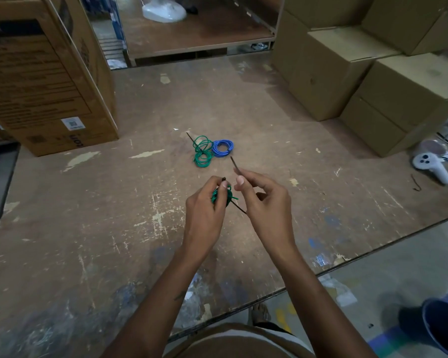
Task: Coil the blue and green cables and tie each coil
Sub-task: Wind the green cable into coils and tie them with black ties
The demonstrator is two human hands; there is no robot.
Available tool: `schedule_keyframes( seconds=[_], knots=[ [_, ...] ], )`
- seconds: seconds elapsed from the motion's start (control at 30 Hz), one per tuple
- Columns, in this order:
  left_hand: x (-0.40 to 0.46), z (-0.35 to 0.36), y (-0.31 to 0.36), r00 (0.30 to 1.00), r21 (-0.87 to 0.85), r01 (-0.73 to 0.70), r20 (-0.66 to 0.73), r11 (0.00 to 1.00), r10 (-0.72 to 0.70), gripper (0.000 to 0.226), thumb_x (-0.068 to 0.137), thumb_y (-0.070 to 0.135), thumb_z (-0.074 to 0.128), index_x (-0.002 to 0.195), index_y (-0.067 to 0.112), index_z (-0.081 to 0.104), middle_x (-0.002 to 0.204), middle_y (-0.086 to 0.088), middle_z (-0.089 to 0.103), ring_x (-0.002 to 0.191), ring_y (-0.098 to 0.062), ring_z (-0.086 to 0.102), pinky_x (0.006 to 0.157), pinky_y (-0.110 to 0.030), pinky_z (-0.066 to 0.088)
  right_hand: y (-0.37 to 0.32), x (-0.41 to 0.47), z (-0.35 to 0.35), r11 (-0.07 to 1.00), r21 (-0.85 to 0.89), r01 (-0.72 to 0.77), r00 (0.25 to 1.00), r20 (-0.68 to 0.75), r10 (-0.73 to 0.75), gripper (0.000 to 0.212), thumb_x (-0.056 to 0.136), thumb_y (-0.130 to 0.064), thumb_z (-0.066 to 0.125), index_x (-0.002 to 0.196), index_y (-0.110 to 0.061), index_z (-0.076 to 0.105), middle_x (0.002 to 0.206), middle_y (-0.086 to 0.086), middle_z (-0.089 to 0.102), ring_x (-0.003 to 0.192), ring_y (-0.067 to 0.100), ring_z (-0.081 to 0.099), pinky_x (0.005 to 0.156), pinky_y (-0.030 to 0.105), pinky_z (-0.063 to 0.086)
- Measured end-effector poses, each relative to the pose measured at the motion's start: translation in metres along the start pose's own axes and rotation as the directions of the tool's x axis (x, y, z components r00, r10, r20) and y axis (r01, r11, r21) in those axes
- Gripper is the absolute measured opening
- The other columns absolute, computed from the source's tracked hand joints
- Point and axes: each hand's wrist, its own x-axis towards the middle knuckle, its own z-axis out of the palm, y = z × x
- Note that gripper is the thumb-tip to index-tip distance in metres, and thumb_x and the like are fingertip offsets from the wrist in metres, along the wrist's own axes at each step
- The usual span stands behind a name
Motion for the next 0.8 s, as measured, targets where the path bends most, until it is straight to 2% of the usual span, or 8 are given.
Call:
schedule_keyframes(
  seconds=[0.1, 0.17, 0.27, 0.3, 0.5, 0.63, 0.8],
  knots=[
    [0.002, -0.004, 0.005, 1.0, -0.013, -0.013, -0.018, 1.0, 0.012, 0.019, 0.111, 0.029, 0.052, 0.102, 0.022, 0.068, 0.077, 0.008, 0.068, 0.07, -0.012, 0.063, 0.064, -0.024, 0.047, -0.001, -0.001, -0.001, 0.999, -0.044, 0.017, 1.0, 0.019, -0.016, 0.026, 0.104, -0.023, 0.067, 0.127, -0.032, 0.077, 0.101, -0.017, 0.08, 0.062, 0.006, 0.067, 0.061, 0.039, 0.059],
    [0.003, -0.006, 0.008, 1.0, -0.027, -0.017, -0.017, 0.999, 0.016, 0.018, 0.11, 0.027, 0.054, 0.103, 0.023, 0.07, 0.077, 0.011, 0.068, 0.071, -0.009, 0.063, 0.063, -0.017, 0.043, -0.003, -0.003, 0.0, 0.996, -0.08, 0.044, 0.998, 0.036, -0.041, 0.027, 0.104, -0.025, 0.067, 0.127, -0.035, 0.077, 0.099, -0.021, 0.08, 0.054, 0.012, 0.066, 0.059, 0.037, 0.06],
    [0.001, -0.006, 0.012, 1.0, -0.06, -0.012, -0.023, 0.998, 0.011, 0.015, 0.109, 0.026, 0.056, 0.104, 0.024, 0.07, 0.076, 0.007, 0.069, 0.069, -0.012, 0.065, 0.064, -0.027, 0.048, -0.004, -0.004, 0.003, 0.98, -0.161, 0.117, 0.993, 0.016, -0.116, 0.022, 0.102, -0.025, 0.07, 0.121, -0.03, 0.08, 0.098, -0.015, 0.078, 0.073, 0.0, 0.069, 0.064, 0.011, 0.048],
    [0.001, -0.005, 0.012, 1.0, -0.073, -0.011, -0.025, 0.997, 0.009, 0.014, 0.108, 0.026, 0.056, 0.105, 0.025, 0.07, 0.077, 0.007, 0.07, 0.07, -0.014, 0.066, 0.066, -0.03, 0.05, -0.005, -0.004, 0.004, 0.974, -0.183, 0.132, 0.991, 0.0, -0.134, 0.019, 0.101, -0.025, 0.071, 0.117, -0.029, 0.082, 0.097, -0.013, 0.076, 0.077, -0.003, 0.066, 0.065, 0.008, 0.044],
    [-0.001, -0.008, 0.016, 0.998, -0.114, 0.003, -0.054, 0.993, -0.009, 0.013, 0.107, 0.024, 0.059, 0.109, 0.025, 0.072, 0.085, 0.007, 0.075, 0.078, -0.012, 0.07, 0.072, -0.029, 0.052, -0.006, -0.006, 0.006, 0.949, -0.257, 0.18, 0.98, -0.034, -0.195, 0.023, 0.1, -0.019, 0.072, 0.12, -0.028, 0.081, 0.083, -0.017, 0.058, 0.074, -0.005, 0.06, 0.063, 0.006, 0.039],
    [-0.001, -0.008, 0.014, 0.998, -0.134, 0.036, -0.039, 0.99, -0.042, 0.014, 0.108, 0.026, 0.058, 0.108, 0.024, 0.071, 0.084, 0.007, 0.074, 0.077, -0.011, 0.069, 0.071, -0.034, 0.054, -0.004, -0.007, 0.01, 0.943, -0.275, 0.186, 0.979, -0.034, -0.203, 0.021, 0.098, -0.02, 0.074, 0.112, -0.033, 0.082, 0.093, -0.015, 0.07, 0.091, 0.0, 0.067, 0.074, 0.006, 0.041],
    [-0.005, -0.005, 0.015, 0.999, -0.133, 0.043, -0.027, 0.99, -0.047, 0.013, 0.108, 0.027, 0.057, 0.107, 0.026, 0.071, 0.083, 0.011, 0.073, 0.075, -0.005, 0.068, 0.07, -0.034, 0.056, -0.003, -0.007, 0.011, 0.945, -0.282, 0.167, 0.974, -0.1, -0.203, 0.011, 0.093, -0.028, 0.081, 0.103, -0.032, 0.084, 0.091, -0.013, 0.07, 0.092, 0.004, 0.068, 0.074, 0.009, 0.043]
  ],
)
